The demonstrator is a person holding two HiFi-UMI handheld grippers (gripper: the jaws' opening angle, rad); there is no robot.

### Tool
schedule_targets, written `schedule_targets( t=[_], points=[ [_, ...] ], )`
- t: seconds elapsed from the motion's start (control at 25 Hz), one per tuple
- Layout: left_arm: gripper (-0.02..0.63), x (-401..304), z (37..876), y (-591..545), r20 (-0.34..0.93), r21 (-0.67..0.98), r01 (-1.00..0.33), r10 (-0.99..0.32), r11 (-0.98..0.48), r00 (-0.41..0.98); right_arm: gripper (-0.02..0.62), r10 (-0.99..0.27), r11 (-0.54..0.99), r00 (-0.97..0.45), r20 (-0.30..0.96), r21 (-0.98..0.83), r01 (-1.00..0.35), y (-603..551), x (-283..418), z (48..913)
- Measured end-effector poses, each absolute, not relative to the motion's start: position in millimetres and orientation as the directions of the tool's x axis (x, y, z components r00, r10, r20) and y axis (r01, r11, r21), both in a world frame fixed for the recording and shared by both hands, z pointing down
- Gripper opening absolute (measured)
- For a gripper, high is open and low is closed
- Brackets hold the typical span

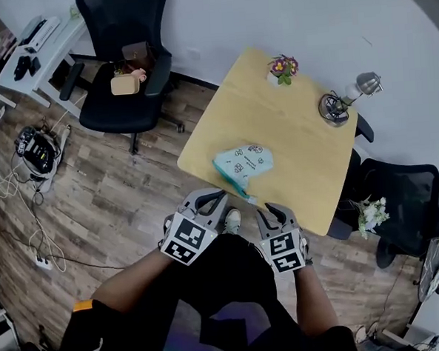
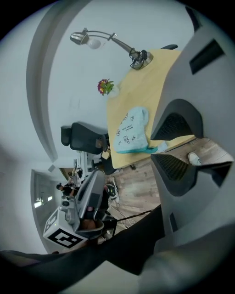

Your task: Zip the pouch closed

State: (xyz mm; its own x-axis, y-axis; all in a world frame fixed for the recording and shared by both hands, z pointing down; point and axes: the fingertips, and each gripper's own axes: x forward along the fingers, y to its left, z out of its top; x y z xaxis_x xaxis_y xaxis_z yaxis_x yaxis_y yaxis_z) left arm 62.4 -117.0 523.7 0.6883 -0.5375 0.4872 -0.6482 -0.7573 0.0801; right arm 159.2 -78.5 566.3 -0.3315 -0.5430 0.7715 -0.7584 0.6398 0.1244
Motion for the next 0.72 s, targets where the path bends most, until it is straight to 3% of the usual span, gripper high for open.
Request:
schedule_targets(
  t=[0.72],
  points=[
    [0.011,53,598,-115,0.628,0.129,-0.689,-0.479,-0.713,0.613,0.124,-0.395,0.853,-0.254,0.883,0.249,-0.458,-92,147,646]
  ],
)
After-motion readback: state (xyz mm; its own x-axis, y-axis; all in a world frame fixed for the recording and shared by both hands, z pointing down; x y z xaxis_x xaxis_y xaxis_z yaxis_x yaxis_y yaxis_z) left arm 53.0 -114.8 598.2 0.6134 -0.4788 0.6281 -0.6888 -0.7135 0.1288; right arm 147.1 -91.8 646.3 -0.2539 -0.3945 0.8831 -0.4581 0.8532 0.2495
